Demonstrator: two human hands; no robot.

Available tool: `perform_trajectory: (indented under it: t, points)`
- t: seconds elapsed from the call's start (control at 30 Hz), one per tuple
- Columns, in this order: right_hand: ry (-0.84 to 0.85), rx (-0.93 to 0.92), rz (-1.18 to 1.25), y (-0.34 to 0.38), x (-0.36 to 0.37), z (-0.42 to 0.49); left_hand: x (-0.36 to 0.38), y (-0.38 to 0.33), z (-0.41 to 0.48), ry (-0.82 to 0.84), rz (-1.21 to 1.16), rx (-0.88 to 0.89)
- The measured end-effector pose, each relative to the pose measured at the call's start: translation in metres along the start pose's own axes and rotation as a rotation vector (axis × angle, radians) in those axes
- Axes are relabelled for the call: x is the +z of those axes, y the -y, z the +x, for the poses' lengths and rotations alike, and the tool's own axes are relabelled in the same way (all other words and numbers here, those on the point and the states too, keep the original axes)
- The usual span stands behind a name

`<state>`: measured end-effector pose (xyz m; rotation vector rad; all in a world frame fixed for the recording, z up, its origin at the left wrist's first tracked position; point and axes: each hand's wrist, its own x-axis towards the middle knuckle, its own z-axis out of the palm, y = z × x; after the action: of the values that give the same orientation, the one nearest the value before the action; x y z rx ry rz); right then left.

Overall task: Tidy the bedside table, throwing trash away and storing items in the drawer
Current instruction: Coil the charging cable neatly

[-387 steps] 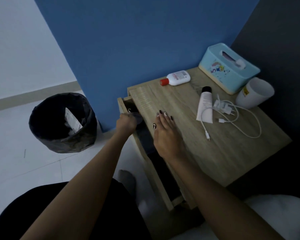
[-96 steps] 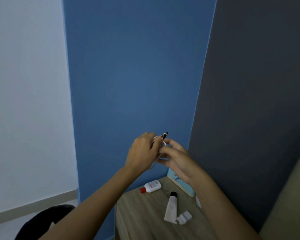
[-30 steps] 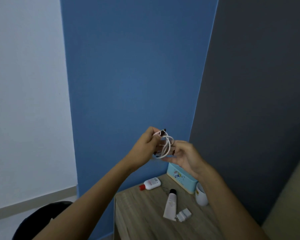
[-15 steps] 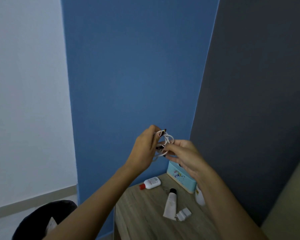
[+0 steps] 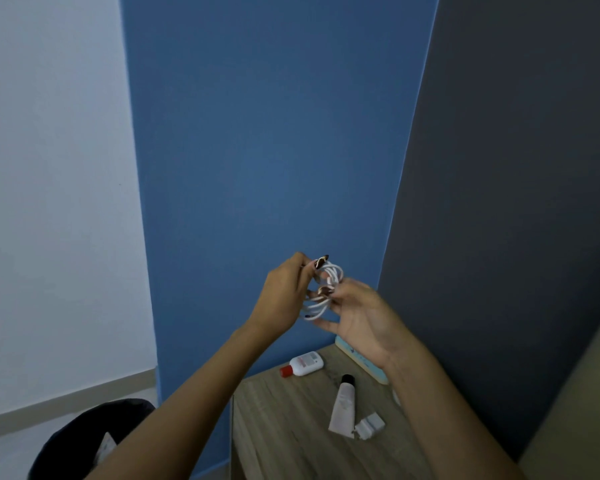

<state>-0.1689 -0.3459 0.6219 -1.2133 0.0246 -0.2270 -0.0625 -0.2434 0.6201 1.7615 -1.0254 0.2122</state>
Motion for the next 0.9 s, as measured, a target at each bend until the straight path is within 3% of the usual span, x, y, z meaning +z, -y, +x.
perform_trajectory:
  t: [0.13,0.37,0.5,0.63,0.7,0.83,0.9]
  points:
    - [-0.290,-0.124,-0.172,-0.003,0.008,0.007,0.002,-0.005,0.001,0.082,-0.072,-0.089]
    - [-0.627,-0.615,-0.777,-0.015,0.005,0.001,-0.002,-0.010,0.008,0.045,-0.168,-0.180]
    - [-0.586,-0.729,-0.954,-0.015,0.003,0.005,0.001,-0.010,0.003,0.077,-0.218,-0.179]
    - [-0.669,-0.947,-1.201,-0.023,0.001,0.011,0.008,-0.012,-0.002,0.106,-0.279,-0.193]
    - [-0.682,-0.961,-1.126,-0.025,0.002,0.008,0.008,-0.012,-0.001,0.094,-0.281,-0.200]
    - [-0.579,-0.716,-0.584,-0.025,0.005,0.006,0.006,-0.009,0.001,0.058,-0.314,-0.227]
    - [-0.551,-0.711,-0.436,-0.026,0.004,0.007,0.006,-0.008,0.000,0.056,-0.335,-0.247]
